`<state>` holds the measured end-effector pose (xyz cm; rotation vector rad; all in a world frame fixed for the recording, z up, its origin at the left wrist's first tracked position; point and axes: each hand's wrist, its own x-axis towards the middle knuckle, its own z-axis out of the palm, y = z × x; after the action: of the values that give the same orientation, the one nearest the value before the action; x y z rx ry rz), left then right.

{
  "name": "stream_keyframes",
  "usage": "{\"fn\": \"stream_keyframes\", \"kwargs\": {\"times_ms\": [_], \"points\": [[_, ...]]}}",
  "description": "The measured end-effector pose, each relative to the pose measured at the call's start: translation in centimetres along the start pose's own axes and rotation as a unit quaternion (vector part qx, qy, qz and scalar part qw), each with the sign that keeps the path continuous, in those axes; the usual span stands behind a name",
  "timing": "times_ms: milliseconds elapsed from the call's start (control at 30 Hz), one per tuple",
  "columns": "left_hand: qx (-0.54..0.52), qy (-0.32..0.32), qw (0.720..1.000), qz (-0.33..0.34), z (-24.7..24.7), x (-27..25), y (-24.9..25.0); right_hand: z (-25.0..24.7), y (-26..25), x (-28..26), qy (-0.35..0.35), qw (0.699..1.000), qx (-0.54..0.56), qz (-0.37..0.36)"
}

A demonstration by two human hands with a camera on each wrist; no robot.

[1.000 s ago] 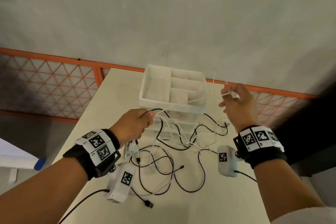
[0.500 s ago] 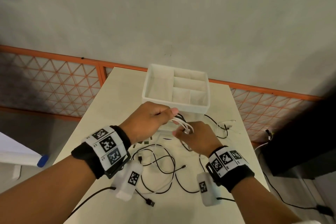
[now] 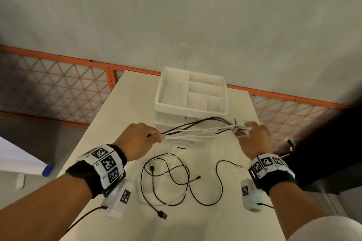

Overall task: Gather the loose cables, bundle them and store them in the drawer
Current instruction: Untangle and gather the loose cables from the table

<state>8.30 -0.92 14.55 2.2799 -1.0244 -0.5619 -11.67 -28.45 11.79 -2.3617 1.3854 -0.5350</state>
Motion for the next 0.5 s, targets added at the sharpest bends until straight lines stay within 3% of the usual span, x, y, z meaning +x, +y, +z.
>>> {"fn": "stream_keyframes", "kwargs": {"times_ms": [67,167,233,300,400,500], "points": [[-0.001,0.023,1.0,-0.004,0.1,0.0,-0.3,0.6,1.6,-0.9,-0.135,0.988,-0.052,0.058],[0.013,0.015,1.0,0.013,0.6,0.0,-0.1,1.2,1.4,-2.2,-0.237,0.966,-0.102,0.027],[0.017,0.012,0.999,0.031,1.2,0.2,0.4,1.0,-0.5,-3.2,-0.232,0.968,-0.094,-0.018],[0.008,0.012,0.998,0.062,1.7,0.4,1.2,0.8,-3.2,-4.2,-0.214,0.972,-0.006,-0.092],[-0.011,0.029,0.991,0.133,2.0,0.4,3.1,0.9,-7.6,-6.2,-0.257,0.947,0.05,-0.185],[-0.058,0.061,0.977,0.196,1.2,0.0,4.4,2.5,-7.4,-6.0,-0.251,0.955,-0.018,-0.158]]}}
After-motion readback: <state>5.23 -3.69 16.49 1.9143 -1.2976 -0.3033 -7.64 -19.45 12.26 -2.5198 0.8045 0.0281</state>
